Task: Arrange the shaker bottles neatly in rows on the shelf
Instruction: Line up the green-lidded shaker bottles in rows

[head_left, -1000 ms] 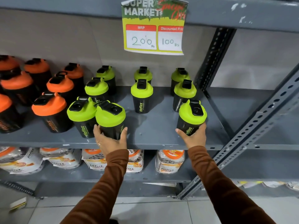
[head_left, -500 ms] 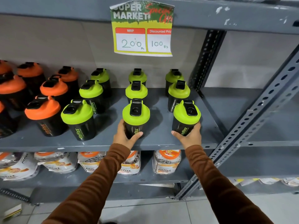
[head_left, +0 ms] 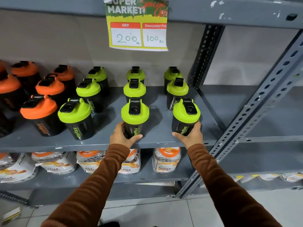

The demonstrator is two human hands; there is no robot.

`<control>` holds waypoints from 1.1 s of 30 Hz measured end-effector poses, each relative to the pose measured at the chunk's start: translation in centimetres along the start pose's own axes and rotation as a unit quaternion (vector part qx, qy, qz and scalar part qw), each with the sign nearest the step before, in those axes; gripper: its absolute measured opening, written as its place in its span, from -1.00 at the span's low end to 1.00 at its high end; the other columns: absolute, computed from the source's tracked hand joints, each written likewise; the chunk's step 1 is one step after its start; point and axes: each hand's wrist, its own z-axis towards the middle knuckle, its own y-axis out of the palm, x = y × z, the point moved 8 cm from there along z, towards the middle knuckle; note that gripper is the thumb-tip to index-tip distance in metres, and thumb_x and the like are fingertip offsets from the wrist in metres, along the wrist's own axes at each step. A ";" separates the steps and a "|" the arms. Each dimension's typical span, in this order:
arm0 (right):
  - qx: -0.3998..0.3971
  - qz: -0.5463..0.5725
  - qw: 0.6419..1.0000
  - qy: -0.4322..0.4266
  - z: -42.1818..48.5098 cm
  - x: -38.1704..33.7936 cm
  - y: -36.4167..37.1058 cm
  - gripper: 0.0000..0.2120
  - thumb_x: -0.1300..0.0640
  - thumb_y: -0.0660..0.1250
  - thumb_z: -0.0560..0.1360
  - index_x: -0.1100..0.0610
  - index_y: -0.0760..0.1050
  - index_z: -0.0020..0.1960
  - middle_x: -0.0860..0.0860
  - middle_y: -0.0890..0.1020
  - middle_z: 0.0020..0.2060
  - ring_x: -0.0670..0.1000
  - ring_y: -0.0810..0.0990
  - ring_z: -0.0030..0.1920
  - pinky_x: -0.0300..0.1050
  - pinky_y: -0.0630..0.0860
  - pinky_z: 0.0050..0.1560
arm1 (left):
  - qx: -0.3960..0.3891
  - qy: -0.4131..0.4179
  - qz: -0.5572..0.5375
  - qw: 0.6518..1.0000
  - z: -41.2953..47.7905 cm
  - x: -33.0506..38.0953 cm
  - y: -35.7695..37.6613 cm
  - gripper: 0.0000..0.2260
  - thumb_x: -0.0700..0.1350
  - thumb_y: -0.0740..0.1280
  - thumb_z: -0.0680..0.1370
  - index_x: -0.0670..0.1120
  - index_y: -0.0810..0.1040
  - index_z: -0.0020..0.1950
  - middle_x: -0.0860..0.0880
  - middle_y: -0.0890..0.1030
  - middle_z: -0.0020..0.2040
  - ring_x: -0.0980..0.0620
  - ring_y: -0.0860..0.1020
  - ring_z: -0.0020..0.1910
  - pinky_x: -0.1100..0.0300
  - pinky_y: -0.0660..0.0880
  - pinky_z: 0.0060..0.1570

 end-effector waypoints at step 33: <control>-0.037 0.009 0.999 0.006 -0.4 1.2 -0.5 -0.17 0.29 0.57 0.20 0.18 0.20 0.34 0.18 0.51 0.24 0.18 0.49 0.23 -0.04 0.39 0.25 | -0.040 0.000 0.050 0.998 -0.7 0.5 -0.1 -0.31 -0.12 0.54 0.25 -0.19 0.31 0.29 -0.20 0.50 0.26 -0.18 0.48 0.22 0.02 0.39 0.23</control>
